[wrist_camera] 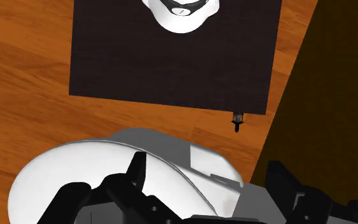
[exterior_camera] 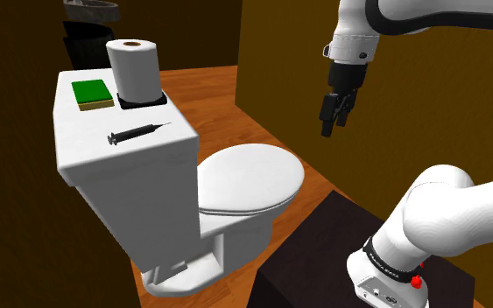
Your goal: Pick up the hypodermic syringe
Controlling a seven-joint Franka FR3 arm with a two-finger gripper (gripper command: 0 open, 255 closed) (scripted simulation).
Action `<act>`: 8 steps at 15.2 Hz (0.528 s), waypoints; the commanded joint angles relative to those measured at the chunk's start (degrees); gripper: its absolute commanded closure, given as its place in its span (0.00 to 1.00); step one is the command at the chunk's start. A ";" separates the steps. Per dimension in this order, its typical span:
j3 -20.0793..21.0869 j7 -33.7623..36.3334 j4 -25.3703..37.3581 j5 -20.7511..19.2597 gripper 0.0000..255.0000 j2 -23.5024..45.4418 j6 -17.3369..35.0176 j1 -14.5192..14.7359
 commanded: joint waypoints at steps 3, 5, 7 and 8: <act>2.91 6.11 -0.13 3.30 0.00 -0.47 0.50 -0.20; 5.88 12.17 0.09 6.54 0.00 -0.48 1.31 -0.48; 8.89 18.19 0.68 9.63 0.00 -0.04 2.39 -0.85; 10.38 21.19 1.11 11.08 0.00 0.34 3.04 -1.04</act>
